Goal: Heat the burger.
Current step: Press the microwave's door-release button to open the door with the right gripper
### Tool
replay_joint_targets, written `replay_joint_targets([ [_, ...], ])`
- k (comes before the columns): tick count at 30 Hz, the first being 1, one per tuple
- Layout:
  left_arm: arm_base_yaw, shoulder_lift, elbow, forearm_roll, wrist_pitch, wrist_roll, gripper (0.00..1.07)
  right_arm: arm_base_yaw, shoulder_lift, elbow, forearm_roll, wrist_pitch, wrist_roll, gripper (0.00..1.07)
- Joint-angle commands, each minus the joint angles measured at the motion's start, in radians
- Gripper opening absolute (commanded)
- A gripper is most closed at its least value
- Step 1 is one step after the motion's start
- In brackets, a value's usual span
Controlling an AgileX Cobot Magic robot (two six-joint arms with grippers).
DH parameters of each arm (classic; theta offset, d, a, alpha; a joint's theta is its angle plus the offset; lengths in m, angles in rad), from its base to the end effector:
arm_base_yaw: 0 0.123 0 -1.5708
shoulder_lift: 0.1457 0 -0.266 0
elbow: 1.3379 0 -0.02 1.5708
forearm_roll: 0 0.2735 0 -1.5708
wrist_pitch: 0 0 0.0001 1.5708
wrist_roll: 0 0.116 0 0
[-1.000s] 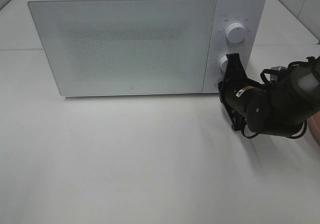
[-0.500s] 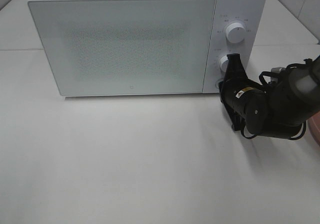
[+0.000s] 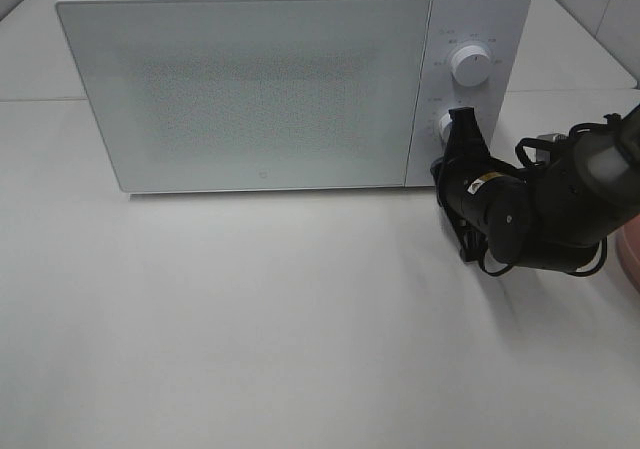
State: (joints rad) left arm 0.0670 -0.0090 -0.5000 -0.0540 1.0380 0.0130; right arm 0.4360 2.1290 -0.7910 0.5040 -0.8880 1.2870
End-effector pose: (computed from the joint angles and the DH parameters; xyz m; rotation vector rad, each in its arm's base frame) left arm 0.0565 -0.0016 0.2798 -0.0523 2.0108 -0.0133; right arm 0.3582 0.1190 0.0277 1.3767 1.5784 0.9358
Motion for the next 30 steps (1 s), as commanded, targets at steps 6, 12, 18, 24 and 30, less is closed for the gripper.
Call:
replay_joint_targets([
  [6, -0.001, -0.014, 0.002, -0.003, -0.002, -0.002, 1.02, -0.033, -0.014, -0.065, -0.02, -0.134, -0.01, 0.0],
  [12, -0.001, -0.014, 0.002, -0.003, -0.002, -0.002, 1.02, -0.067, -0.014, -0.113, -0.045, -0.131, -0.009, 0.0],
  [18, -0.001, -0.014, 0.002, -0.003, -0.002, -0.002, 1.02, -0.067, -0.014, -0.143, -0.053, -0.093, -0.008, 0.0],
  [24, -0.001, -0.014, 0.002, -0.003, -0.002, -0.002, 1.02, -0.066, -0.034, -0.126, -0.069, -0.056, 0.0, 0.0],
  [30, -0.001, -0.014, 0.002, -0.003, -0.002, -0.002, 1.02, -0.064, -0.058, -0.093, -0.069, -0.022, 0.0, 0.0],
])
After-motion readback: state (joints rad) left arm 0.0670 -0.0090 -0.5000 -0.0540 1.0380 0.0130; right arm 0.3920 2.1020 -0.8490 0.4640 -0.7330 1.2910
